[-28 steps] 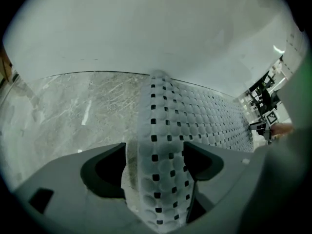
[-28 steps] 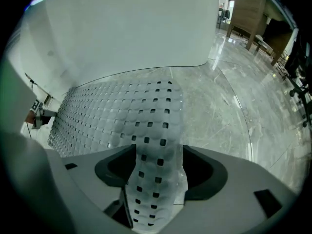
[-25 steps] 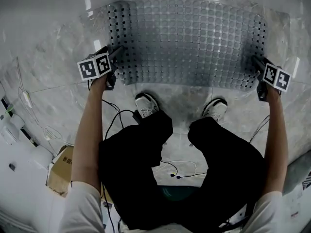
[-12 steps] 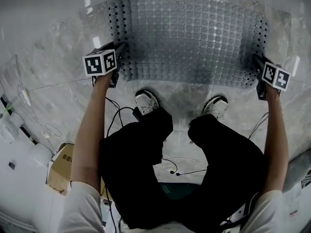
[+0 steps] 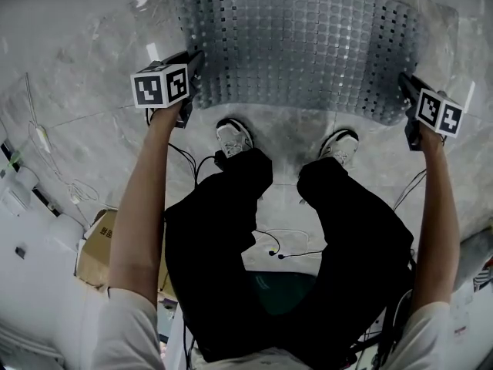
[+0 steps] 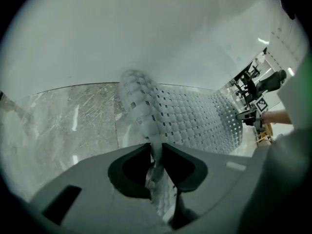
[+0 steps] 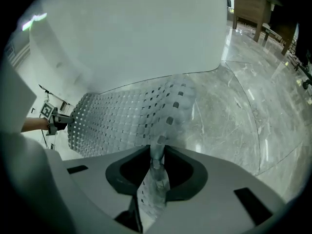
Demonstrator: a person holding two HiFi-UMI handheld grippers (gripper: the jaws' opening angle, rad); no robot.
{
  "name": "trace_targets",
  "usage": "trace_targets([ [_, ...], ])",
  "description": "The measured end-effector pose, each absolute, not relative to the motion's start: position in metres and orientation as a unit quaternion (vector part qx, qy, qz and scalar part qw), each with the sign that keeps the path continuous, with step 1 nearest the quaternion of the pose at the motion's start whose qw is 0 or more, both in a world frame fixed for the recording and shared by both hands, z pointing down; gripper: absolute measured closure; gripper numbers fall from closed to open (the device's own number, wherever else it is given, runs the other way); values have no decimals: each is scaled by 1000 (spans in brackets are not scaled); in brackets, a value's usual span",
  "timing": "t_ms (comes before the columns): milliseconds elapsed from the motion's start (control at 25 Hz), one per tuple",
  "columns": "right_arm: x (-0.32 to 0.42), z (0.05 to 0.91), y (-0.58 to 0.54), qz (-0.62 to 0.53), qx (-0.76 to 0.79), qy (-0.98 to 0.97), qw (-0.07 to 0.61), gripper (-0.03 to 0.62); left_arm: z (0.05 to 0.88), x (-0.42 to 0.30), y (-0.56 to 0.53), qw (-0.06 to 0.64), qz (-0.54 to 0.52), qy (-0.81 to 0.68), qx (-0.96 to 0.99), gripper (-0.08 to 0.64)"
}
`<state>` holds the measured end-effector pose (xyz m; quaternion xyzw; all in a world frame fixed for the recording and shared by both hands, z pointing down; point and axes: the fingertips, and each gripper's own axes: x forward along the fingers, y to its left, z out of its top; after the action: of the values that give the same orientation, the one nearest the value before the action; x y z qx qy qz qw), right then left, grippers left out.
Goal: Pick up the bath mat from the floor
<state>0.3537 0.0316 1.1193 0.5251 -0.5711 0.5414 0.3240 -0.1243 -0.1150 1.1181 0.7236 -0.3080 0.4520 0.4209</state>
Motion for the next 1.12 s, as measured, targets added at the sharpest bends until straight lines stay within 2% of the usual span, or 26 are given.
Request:
trace_targets([
  [240, 327, 1080, 26, 546, 501, -586, 327, 514, 1075, -100, -106, 405, 471, -270, 735, 495],
  [1120, 216, 910, 48, 538, 405, -648, 355, 535, 909, -31, -21, 417, 502, -146, 744, 502],
])
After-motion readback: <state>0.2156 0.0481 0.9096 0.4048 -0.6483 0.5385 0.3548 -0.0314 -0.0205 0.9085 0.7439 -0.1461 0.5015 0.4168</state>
